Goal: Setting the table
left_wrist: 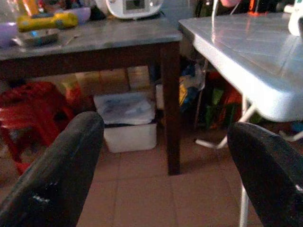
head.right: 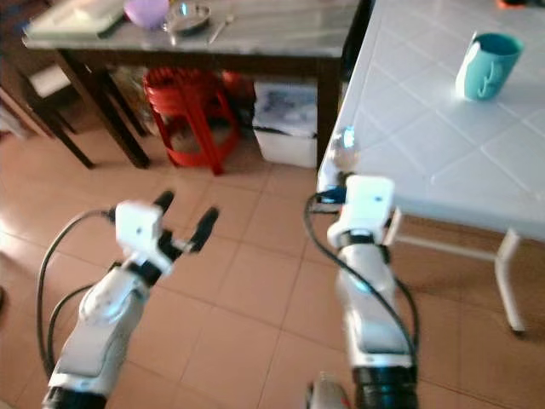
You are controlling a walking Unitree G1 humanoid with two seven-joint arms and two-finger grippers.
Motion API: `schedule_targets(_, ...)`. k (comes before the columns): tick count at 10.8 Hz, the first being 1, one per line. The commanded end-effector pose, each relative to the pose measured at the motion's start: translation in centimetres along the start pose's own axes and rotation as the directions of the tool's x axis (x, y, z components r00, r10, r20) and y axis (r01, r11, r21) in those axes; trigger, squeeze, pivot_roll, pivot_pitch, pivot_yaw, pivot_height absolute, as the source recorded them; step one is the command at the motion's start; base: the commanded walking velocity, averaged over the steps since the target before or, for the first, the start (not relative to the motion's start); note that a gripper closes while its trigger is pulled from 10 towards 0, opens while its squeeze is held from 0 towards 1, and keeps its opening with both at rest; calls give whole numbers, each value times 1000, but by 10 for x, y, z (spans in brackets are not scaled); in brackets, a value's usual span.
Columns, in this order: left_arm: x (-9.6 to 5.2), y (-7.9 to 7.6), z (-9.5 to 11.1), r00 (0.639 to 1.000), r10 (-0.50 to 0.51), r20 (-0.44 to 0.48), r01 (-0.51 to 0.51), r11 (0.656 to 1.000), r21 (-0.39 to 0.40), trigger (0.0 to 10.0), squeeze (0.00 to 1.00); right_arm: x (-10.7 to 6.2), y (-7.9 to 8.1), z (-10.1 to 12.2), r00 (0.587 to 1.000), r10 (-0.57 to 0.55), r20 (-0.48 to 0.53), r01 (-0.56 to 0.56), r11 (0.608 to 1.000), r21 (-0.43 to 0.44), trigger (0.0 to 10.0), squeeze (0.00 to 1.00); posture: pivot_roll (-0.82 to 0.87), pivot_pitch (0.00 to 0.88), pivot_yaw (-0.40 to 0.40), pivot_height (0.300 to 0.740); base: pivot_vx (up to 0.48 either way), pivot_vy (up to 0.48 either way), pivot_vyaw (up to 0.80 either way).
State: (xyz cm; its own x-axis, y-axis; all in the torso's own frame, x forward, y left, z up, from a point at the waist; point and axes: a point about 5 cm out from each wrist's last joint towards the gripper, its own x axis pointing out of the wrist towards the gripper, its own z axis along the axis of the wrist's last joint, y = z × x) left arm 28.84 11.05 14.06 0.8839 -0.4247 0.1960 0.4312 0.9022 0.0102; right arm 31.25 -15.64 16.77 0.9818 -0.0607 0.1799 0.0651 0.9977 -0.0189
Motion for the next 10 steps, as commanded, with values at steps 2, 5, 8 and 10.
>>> schedule_targets(2, -5, 5, -2, 1000, -12, -29, 13, 1000, 17, 10000, 0, -3, 4, 1, 1000, -12, 9, 12, 999, 36, 10000, 0, -56, 206, 167, 740, 377, 0, 0)
schedule_targets(5, -2, 3, -1, 999, -22, -29, 22, 1000, 16, 10000, 0, -4, 7, 0, 1000, -21, 4, 21, 998, 63, 10000, 0, -53, 203, 183, 740, 380, 0, -179)
schedule_targets(8, 2, 6, -3, 999, 14, -41, -14, 1000, -4, 10000, 0, -5, 4, 0, 999, -32, 7, 31, 998, 60, 10000, 0, -59, 204, 182, 740, 206, 0, -163)
schedule_targets(10, 2, 5, -4, 998, 19, -55, -20, 1000, -7, 10000, 0, -5, 3, 0, 999, -36, 5, 35, 998, 58, 10000, 0, -57, 202, 179, 740, 0, 0, 0)
